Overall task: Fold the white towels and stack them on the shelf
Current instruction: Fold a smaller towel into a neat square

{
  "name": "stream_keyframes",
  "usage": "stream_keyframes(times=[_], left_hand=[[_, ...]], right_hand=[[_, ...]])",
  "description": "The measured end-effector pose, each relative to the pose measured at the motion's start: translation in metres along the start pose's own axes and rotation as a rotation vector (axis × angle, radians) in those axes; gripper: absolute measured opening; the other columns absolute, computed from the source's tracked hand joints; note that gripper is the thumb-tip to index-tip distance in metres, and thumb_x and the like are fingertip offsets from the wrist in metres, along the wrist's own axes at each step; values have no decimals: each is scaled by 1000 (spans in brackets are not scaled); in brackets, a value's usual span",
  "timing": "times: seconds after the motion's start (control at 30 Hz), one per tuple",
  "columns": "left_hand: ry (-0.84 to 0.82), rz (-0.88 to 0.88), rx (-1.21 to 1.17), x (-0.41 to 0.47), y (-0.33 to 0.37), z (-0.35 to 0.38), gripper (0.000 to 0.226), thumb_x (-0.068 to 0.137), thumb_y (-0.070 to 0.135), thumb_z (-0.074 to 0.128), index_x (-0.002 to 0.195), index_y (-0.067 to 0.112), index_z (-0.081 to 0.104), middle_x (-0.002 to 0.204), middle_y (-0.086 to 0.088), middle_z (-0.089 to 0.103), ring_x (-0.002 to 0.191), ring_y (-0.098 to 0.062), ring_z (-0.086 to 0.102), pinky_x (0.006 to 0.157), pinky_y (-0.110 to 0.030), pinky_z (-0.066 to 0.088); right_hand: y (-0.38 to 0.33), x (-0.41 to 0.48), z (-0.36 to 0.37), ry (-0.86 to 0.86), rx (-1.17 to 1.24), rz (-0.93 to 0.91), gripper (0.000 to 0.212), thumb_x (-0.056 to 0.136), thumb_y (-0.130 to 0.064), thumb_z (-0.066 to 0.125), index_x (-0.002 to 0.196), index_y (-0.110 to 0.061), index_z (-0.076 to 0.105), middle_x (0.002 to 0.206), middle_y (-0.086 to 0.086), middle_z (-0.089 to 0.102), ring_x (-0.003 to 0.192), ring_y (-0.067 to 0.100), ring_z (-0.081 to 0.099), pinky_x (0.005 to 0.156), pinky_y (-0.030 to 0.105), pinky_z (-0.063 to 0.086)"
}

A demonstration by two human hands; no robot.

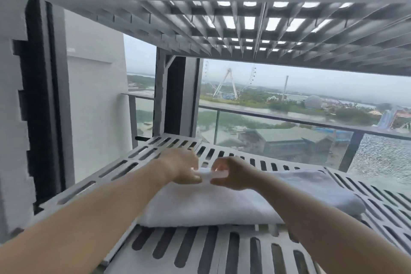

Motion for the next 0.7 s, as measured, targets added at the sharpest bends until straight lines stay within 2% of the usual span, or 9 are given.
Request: stream_keyframes(times=[0.07, 0.13, 0.2, 0.3, 0.4, 0.47, 0.53, 0.6, 0.7], left_hand=[[-31, -16, 102, 9, 13, 8, 48, 80, 59, 49, 115, 27, 57, 112, 6, 60, 96, -14, 54, 80, -31, 48], [-44, -30, 131, 16, 25, 15, 45, 83, 58, 47, 106, 21, 59, 104, 1, 61, 90, -17, 56, 78, -32, 48], [-24, -11, 172, 23, 39, 21, 38, 88, 52, 44, 96, 18, 57, 99, -1, 59, 84, -18, 54, 73, -31, 45], [23, 19, 130, 33, 51, 29, 29, 92, 43, 44, 100, 17, 56, 107, -1, 52, 91, -17, 48, 77, -29, 38], [50, 12, 12, 37, 47, 35, 22, 92, 42, 43, 86, 21, 47, 100, 4, 46, 86, -12, 42, 79, -26, 35], [41, 14, -79, 37, 40, 42, 26, 92, 45, 42, 75, 25, 40, 90, 7, 46, 77, -9, 44, 73, -25, 36], [62, 15, -158, 37, 35, 50, 32, 92, 50, 40, 70, 27, 40, 82, 9, 47, 70, -5, 44, 66, -23, 36], [101, 9, -193, 38, 31, 56, 36, 91, 55, 39, 68, 28, 40, 79, 11, 47, 68, -3, 44, 63, -22, 35], [117, 15, -186, 39, 29, 56, 39, 90, 56, 39, 68, 25, 42, 76, 10, 47, 66, -3, 44, 61, -20, 33]], right_hand=[[26, -8, -4, -3, -30, 36, 36, 81, -42, 64, 110, -23, 57, 113, -1, 62, 98, 15, 56, 79, 27, 44], [50, -14, -9, -4, -55, 75, 38, 81, -46, 63, 111, -24, 57, 114, 0, 61, 101, 19, 56, 81, 31, 45], [73, -19, -13, -8, -105, 103, 42, 81, -53, 60, 111, -24, 56, 114, 2, 61, 99, 21, 56, 78, 32, 44], [105, -28, -19, -20, -166, 144, 51, 74, -66, 55, 106, -26, 55, 108, 0, 60, 91, 21, 53, 72, 31, 39], [132, -38, -27, -30, -174, 195, 46, 65, -76, 50, 84, -34, 50, 92, -5, 57, 83, 20, 51, 71, 33, 42], [143, -42, -32, -32, -147, 193, 43, 63, -76, 51, 65, -34, 42, 79, -10, 49, 79, 20, 49, 73, 33, 43], [146, -43, -34, -22, -120, 131, 41, 66, -71, 57, 59, -35, 40, 80, -10, 48, 80, 19, 48, 76, 31, 43], [145, -42, -33, 16, -72, 59, 34, 71, -63, 62, 64, -32, 51, 93, -9, 53, 86, 18, 52, 83, 30, 43], [147, -43, -30, -24, -31, 61, 45, 78, -60, 58, 96, -19, 65, 112, -6, 60, 102, 17, 55, 93, 30, 42]])
Point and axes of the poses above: each hand's wrist, its own x-axis towards the middle knuckle, its own z-axis out of the palm, y = z × x, the point moved 3 cm from there along x, towards the middle knuckle
